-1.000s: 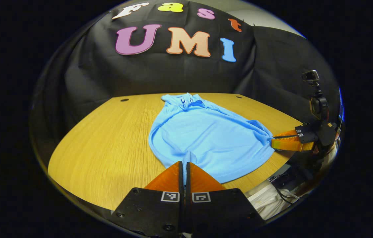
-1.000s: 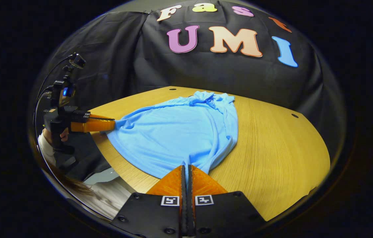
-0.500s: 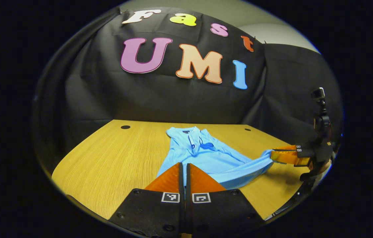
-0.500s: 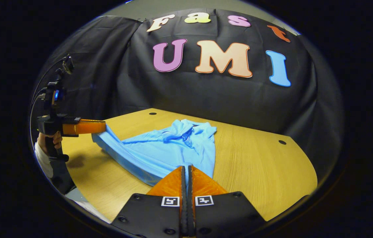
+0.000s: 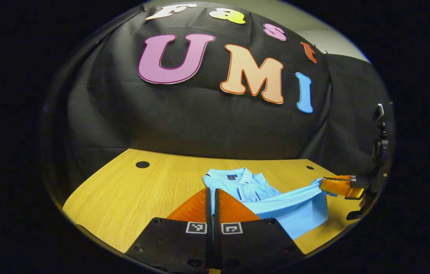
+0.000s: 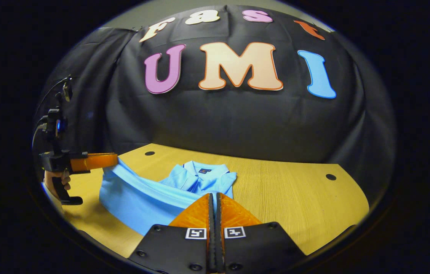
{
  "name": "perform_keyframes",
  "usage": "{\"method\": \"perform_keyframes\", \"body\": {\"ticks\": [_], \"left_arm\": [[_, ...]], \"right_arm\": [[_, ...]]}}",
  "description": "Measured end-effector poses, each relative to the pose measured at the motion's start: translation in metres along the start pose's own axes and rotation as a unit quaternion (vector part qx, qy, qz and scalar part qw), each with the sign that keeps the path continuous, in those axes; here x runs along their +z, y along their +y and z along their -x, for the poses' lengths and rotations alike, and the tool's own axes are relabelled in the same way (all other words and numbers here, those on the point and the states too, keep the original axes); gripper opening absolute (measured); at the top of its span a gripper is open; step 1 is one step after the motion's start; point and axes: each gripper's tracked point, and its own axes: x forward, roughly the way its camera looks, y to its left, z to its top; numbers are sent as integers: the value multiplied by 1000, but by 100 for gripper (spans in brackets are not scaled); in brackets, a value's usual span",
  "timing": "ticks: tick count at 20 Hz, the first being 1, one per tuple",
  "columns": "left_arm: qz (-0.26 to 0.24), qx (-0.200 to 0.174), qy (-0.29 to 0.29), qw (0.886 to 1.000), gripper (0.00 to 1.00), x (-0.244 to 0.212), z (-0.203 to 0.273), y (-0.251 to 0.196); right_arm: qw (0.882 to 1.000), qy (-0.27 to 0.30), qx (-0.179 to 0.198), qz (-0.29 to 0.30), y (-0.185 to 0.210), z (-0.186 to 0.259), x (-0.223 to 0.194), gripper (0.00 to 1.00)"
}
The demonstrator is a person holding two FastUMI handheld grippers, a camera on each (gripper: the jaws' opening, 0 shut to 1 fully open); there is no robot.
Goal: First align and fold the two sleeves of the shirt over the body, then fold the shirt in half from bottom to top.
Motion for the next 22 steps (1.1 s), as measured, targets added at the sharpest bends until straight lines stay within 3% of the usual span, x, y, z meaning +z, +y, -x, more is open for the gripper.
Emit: {"method": "perform_keyframes", "body": {"ticks": [5,8,11,16,17,20,22], "left_arm": [[-21,33,-27,999,0,23,-71,6],[1,62,-23,998,0,12,-109,16],[14,74,-7,997,0,-3,-137,22],[-10,81,7,997,0,-14,-150,29],[-14,80,8,997,5,-13,-149,30],[1,83,-1,997,83,-3,-131,37],[20,91,-7,996,83,6,-111,44]], "right_arm": [[998,10,-48,-29,-29,-79,9,2],[995,23,-64,-69,-43,-114,-1,2],[994,29,-78,-69,-57,-137,-14,2],[993,34,-75,-83,-60,-155,-22,5],[993,33,-74,-84,-60,-153,-22,12],[995,29,-58,-75,-58,-139,-13,63],[997,8,-52,-56,-55,-119,1,100]]}}
